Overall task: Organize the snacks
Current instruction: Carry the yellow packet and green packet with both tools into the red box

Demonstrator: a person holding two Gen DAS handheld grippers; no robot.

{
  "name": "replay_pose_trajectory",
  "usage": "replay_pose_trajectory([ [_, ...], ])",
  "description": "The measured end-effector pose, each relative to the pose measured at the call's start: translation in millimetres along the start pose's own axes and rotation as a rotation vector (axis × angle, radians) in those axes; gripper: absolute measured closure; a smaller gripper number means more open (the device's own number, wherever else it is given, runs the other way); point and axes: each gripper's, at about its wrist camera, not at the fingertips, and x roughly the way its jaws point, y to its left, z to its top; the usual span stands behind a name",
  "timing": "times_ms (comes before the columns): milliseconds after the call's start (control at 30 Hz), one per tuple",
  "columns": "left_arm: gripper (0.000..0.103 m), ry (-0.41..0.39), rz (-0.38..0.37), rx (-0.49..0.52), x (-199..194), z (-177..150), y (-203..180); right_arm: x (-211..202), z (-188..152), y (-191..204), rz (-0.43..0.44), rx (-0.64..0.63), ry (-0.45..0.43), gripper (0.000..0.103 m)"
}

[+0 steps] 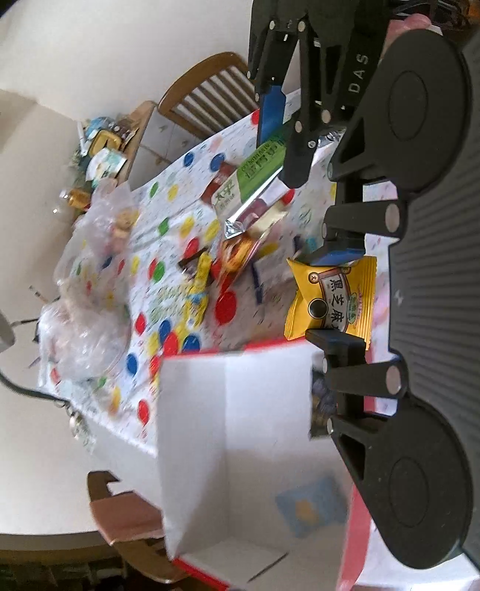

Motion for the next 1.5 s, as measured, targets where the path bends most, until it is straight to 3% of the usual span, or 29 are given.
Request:
replay_pose_trajectory([
  [500, 0.068, -0.012, 0.134, 0.001, -6.4, 27.7, 109.6, 74.7, 52.2, 79.3, 0.033, -0.048, 0.042, 0.062],
  [867, 0.068, 0.081, 0.192, -0.036, 14.5, 34.9, 184.0, 142.4, 70.8, 123.1, 0.052, -0.094, 0.144, 0.062],
  [1233, 0.068, 0.224, 0.195, 0.019, 57.2, 32.8, 197.6, 189.8, 64.8, 140.5, 0.064, -0.117, 0.298, 0.062],
  [1500, 0.068, 0.286, 0.196, 0.016, 75.2, 25.9, 201.6, 198.2, 63.2, 141.2, 0.065, -0.105, 0.342, 0.062],
])
